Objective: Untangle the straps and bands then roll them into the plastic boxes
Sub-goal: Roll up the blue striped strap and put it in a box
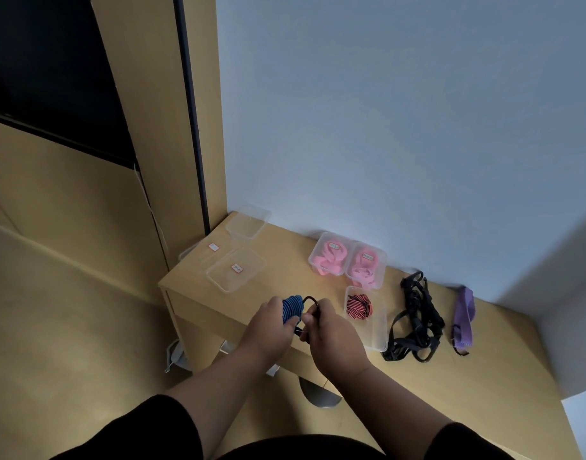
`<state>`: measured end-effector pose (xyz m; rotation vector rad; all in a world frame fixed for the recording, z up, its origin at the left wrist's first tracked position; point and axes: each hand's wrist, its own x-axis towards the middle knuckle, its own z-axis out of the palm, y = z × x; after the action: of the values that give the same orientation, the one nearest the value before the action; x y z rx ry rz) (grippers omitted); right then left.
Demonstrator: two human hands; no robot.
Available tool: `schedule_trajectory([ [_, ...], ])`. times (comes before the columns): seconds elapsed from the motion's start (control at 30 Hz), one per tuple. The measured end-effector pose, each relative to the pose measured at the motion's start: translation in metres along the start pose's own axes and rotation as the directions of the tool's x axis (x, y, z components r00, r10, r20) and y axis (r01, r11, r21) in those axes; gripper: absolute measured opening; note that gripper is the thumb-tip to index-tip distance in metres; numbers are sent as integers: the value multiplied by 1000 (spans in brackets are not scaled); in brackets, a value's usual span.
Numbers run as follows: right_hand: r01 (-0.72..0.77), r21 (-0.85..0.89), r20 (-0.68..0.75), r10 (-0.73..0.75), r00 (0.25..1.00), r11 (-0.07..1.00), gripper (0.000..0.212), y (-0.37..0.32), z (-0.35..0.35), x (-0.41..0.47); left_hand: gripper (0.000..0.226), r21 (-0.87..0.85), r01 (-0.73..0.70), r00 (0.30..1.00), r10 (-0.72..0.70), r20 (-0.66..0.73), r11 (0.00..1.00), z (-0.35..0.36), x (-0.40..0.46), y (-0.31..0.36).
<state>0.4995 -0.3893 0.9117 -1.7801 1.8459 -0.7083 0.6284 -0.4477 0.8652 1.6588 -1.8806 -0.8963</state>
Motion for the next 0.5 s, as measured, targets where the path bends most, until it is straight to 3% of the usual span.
schedule_trajectory([
  [0.17, 18, -84, 4, -18, 1000, 996, 10, -7, 0, -1, 27, 158, -67, 998, 65, 19, 985, -6, 2, 9],
  [0.33, -77, -57, -19, 76, 997, 995, 5, -1, -6, 3, 23, 194, -207, 973, 180, 145, 959, -4, -5, 20],
  [0.4, -75, -125, 8, 76, 997, 989, 22, 1, -7, 4, 28, 223, -236, 964, 199, 179, 946, -4, -7, 27],
  [0.5, -62, -167, 57, 72, 996, 984, 71, 2, -11, 4, 35, 281, -256, 958, 203, 205, 925, -8, -6, 34],
])
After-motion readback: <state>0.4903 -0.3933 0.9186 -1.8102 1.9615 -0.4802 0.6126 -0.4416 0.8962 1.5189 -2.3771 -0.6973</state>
